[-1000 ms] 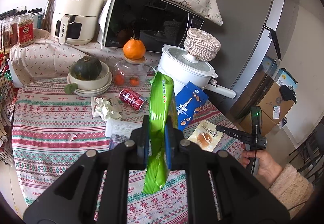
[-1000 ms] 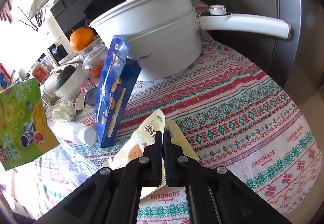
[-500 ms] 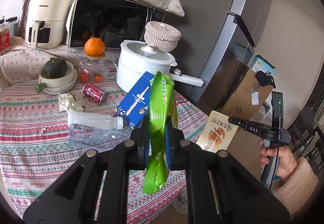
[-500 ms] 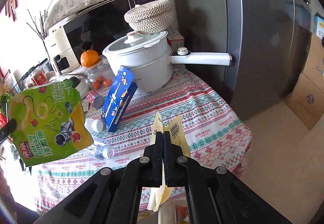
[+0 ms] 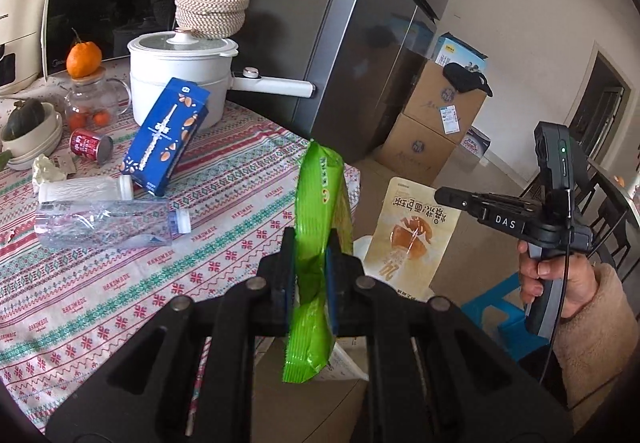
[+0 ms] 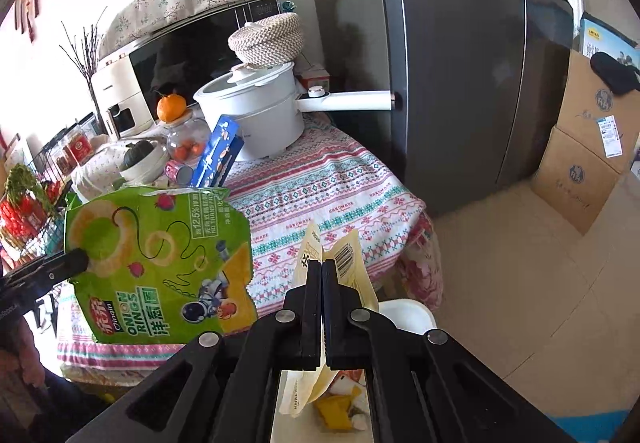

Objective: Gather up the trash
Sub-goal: 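Carry both items over the white bin and open the left tool to drop the chip bag, then open the right tool over the white bin to drop the bread packet, then reach the left tool to the clear plastic water bottle and close on it, then lift the water bottle with the left tool while the right tool grasps the blue biscuit box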

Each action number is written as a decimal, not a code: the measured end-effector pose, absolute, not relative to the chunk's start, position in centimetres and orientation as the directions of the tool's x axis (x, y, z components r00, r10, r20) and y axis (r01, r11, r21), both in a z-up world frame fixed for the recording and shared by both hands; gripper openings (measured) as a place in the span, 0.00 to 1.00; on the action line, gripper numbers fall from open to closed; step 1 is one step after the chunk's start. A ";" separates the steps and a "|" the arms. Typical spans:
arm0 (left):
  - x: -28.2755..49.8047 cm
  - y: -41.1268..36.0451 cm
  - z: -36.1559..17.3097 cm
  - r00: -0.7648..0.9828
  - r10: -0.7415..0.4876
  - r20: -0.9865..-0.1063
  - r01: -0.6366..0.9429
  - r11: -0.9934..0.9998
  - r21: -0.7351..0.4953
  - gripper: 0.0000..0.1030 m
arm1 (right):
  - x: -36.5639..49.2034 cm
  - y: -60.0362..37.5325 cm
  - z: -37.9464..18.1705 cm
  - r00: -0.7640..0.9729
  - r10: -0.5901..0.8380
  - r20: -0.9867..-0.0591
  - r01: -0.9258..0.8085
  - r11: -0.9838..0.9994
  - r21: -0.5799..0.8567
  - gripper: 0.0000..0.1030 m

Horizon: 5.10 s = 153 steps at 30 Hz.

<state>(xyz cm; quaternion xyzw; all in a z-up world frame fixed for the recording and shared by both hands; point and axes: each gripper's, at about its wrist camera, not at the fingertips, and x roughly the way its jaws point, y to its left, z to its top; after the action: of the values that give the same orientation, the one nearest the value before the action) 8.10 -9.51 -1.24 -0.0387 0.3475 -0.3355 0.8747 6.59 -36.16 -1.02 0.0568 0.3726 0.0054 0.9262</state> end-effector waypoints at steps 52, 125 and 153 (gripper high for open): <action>9.1 -17.2 -6.9 0.534 -0.390 -0.750 0.565 0.825 -0.027 0.91 | 6.9 -41.0 -11.2 0.451 0.020 -0.892 0.144 0.985 0.095 0.03; 25.4 -9.0 -14.3 0.107 0.067 -0.992 0.627 0.770 0.119 0.79 | 14.6 -34.7 -4.4 0.556 0.081 -0.827 0.116 0.978 0.174 0.80; 19.7 -1.2 -13.2 0.286 -0.237 -0.928 0.267 0.950 -0.160 0.67 | 16.5 -33.5 -4.0 0.576 0.120 -0.808 0.146 0.958 0.247 0.80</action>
<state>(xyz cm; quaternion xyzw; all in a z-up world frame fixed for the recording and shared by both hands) 19.70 -1.18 -13.21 0.0130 0.5764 -0.1569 0.8019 16.51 -33.47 -3.95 0.1446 0.4602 -0.0072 0.8759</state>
